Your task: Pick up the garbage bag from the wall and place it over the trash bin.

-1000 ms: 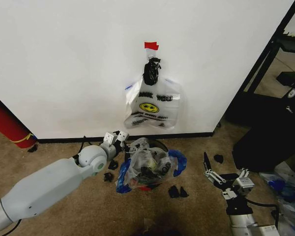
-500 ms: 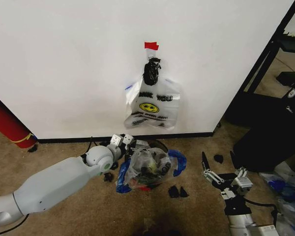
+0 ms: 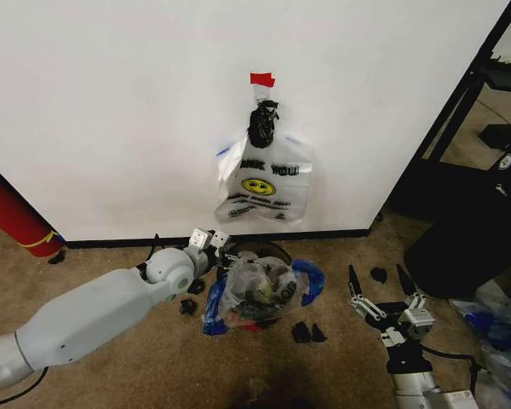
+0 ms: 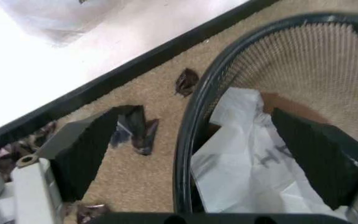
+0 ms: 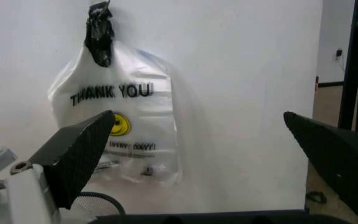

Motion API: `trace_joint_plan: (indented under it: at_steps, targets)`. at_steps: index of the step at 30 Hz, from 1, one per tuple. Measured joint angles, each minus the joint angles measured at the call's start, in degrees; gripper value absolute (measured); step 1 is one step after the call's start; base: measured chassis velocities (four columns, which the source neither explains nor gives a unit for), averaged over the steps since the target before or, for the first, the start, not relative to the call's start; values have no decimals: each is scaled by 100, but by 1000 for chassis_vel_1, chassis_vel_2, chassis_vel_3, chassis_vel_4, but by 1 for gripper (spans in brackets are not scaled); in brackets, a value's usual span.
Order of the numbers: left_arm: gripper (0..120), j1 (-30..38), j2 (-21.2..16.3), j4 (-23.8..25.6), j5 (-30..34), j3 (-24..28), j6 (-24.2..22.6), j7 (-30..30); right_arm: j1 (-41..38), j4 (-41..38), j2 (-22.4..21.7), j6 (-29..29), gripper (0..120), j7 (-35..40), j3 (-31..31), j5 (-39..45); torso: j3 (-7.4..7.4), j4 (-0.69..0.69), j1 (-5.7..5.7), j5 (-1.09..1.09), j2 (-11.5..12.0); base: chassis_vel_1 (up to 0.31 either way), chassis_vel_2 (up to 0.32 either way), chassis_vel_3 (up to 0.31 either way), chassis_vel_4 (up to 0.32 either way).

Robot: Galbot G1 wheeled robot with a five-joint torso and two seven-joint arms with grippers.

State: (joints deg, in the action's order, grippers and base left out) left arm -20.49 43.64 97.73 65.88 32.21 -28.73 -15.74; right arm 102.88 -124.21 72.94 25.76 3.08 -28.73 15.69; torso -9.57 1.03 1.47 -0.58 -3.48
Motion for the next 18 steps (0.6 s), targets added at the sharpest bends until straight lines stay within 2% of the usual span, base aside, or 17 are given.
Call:
trace_joint_plan:
  at_steps: [5,8,9,15,16,18]
  targets:
    - [93,78,18,-26,278,-68,-51,-39,-13,-2,-8,-12,100,12,21,-17,0,1,0,0,0,0,0,0,0]
    - [80,85,58,-110,425,-121,-86,-48,-9,-20,-10,-22,100,18,29,-23,0,1,0,-1,0,0,0,0,0]
    - [80,85,58,-110,425,-121,-86,-48,-9,-20,-10,-22,100,18,29,-23,0,1,0,-1,0,0,0,0,0]
    - [54,95,134,-297,646,-133,-223,-24,-11,-87,-29,-64,100,43,15,-3,0,1,0,0,0,0,0,0,0]
    - [54,95,134,-297,646,-133,-223,-24,-11,-87,-29,-64,100,43,15,-3,0,1,0,0,0,0,0,0,0]
    - [46,95,160,-358,689,-133,-283,-15,-10,-116,-34,-81,100,59,5,4,0,1,0,0,0,0,0,0,0]
